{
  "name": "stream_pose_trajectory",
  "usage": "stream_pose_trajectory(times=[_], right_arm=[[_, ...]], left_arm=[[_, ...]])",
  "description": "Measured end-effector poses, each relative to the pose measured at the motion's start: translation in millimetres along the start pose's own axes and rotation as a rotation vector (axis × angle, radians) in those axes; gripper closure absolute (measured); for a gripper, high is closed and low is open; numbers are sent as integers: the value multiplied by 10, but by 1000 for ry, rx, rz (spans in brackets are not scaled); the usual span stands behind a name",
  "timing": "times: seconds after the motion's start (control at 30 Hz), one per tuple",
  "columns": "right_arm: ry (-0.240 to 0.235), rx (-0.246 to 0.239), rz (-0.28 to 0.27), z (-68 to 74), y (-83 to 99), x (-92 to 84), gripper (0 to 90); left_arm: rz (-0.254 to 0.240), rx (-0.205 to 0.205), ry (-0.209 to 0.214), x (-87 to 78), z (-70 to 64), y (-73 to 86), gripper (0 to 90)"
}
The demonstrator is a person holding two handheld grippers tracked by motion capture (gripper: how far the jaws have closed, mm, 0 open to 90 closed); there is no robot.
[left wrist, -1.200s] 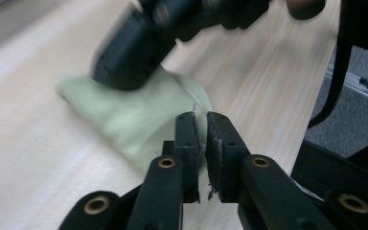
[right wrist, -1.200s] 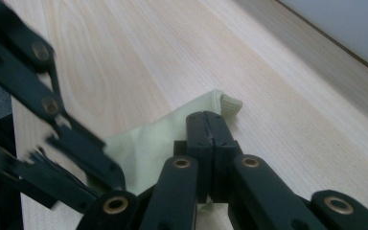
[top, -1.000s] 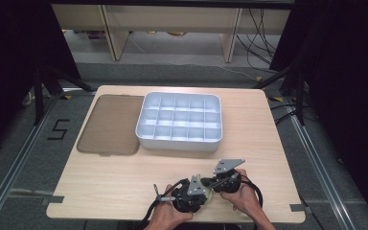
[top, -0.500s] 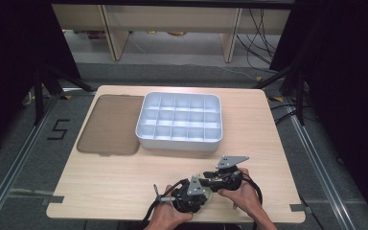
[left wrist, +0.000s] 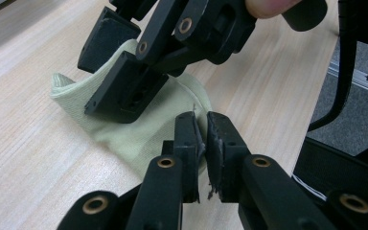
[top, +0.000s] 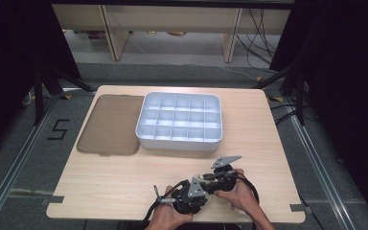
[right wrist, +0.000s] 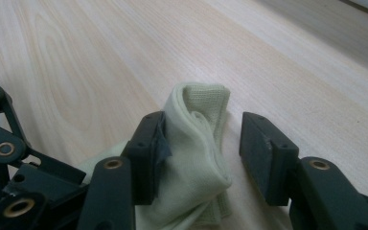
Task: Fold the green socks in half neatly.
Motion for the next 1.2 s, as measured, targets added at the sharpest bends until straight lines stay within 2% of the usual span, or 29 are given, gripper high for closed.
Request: stream_pose_trajectory(times=[0.03,0.07,0.17,0.23,0.27,0.33,0.37,0.47,0.53,0.57,0.63,0.73,0.83,0.87,0.9,0.93,0.97,1.03,1.07,1.13,1.17,1.2], right_arm=[[0,1,-1,2,2,-1,523],[1,1,5,3,5,-3,523],[10,-4,4,12,5,-1,525],[8,0,6,15,7,-2,534],[9,-1,7,17,8,-3,535],[18,-7,3,24,6,3,547],[17,-3,13,34,9,1,553],[28,-9,18,38,0,4,556],[30,2,26,49,0,3,573],[36,1,27,54,-4,12,578],[28,15,40,72,-6,13,613],[4,22,35,64,0,15,647],[-7,26,32,59,6,13,668],[-18,40,30,62,10,11,687],[-23,42,33,55,13,10,696],[-23,42,33,55,13,10,696],[-35,46,24,47,17,15,709],[-40,47,24,47,17,14,713],[-43,44,23,50,16,12,721],[-46,42,17,47,17,14,725],[-52,48,11,43,20,13,727],[-57,59,6,41,24,12,728]], left_arm=[[0,27,4,-3,0,-2,819],[1,34,-2,-3,-2,-1,818],[-1,33,-2,-4,-2,0,817],[-12,5,3,-8,-8,13,817],[-5,33,6,-20,11,19,816],[-10,18,10,-23,9,22,810],[-17,-12,21,-19,-4,23,799],[-24,-11,23,-20,12,21,753],[-32,-19,33,-17,1,17,727],[-26,-4,40,-29,-2,18,727],[-40,-14,45,-29,-15,13,696],[-80,-85,77,-64,-33,15,630],[-99,-99,91,-155,-20,23,579],[-121,-120,68,-278,8,46,557],[-126,-122,56,-342,40,67,544],[-126,-122,56,-342,40,67,538],[-133,-156,38,-442,102,128,527],[-139,-165,26,-479,135,164,510],[-127,-188,2,-532,200,261,495],[-112,-195,-4,-552,235,317,473],[-115,-233,-22,-571,290,392,464],[-112,-234,-30,-584,321,427,455]])
Point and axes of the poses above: each handheld gripper's, and its own axes: x roughly forward along the jaws, y roughly out of its underside, z roughly to its left, the point moved 6 cm from there along x, roughly forward along the jaws, and after that the axes turned 7 degrees about x, right-handed, at the moved point
